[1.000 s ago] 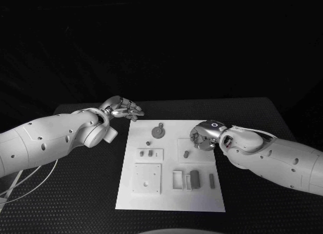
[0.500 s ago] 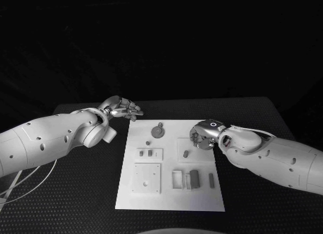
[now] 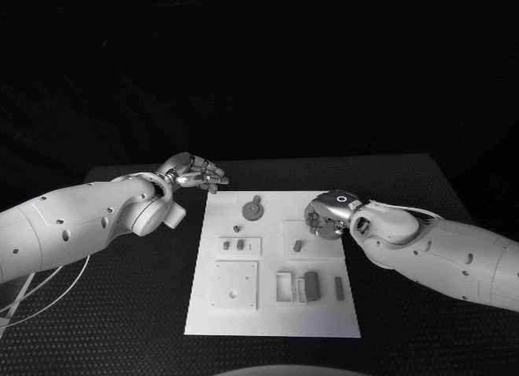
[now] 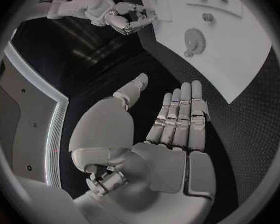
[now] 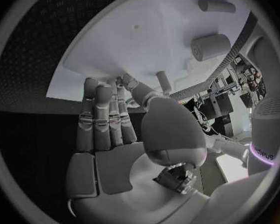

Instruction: Assemble the parts on the task board

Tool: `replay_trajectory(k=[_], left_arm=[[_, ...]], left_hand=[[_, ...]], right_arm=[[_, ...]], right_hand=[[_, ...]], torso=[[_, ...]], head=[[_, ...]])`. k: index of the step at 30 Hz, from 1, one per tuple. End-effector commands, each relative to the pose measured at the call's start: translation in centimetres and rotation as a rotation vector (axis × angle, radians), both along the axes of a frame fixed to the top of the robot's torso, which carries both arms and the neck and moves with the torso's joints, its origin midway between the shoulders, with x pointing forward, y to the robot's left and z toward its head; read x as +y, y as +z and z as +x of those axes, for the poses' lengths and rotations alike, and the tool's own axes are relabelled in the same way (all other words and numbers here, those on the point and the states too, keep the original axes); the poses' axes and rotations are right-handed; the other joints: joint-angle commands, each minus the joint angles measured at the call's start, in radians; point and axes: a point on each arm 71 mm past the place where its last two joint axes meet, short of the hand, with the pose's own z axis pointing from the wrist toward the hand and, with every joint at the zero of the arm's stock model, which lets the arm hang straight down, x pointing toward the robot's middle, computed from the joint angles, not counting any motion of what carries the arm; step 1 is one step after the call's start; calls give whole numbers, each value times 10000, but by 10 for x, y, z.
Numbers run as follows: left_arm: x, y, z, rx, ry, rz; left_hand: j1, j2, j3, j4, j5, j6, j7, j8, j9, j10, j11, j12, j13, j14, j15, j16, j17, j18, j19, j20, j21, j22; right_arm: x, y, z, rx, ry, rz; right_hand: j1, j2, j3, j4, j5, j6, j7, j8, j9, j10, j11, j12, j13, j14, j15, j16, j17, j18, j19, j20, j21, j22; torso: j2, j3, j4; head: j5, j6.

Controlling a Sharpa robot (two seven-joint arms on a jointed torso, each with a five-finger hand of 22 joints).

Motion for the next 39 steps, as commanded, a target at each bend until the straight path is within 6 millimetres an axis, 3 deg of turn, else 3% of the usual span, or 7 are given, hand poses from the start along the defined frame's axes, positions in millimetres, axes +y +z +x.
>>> replay_trajectory(k=[1,19,39], left_arm=[[-2,1,0,-82,-112,-32],[-3,1,1,-80,-130,-34],[-3,1,1,-30,-190,-33]], left_hand=[[32,51,-36,11,-39,-76,239,-28,-10,-27,35,40,-17,77,-1,-52,20,140,8,-6,12,-15],[28,54,-46,23,-40,-71,239,-12,-7,-22,32,51,-37,89,-4,-67,42,138,16,-8,13,-24],[31,58,-58,36,-39,-37,223,26,3,-29,34,58,-74,94,-5,-98,75,135,17,-11,10,-40]], right_arm=[[-7,-16,-5,382,-231,-767],[-8,-12,-8,397,-210,-429],[-8,11,0,312,-257,80]], right_hand=[[57,144,84,-10,21,56,-6,39,42,63,-14,15,29,22,-60,92,31,66,93,-15,59,25],[64,155,86,-13,20,81,-17,67,76,121,-44,-2,93,25,-92,191,91,66,157,-54,106,79],[56,157,88,-11,20,78,-17,69,86,124,-46,-18,112,15,-93,213,104,66,160,-60,112,95]], torso=[[-6,-6,14],[-11,-12,10],[-10,-12,14]], head=[[-14,-3],[8,2],[0,53]])
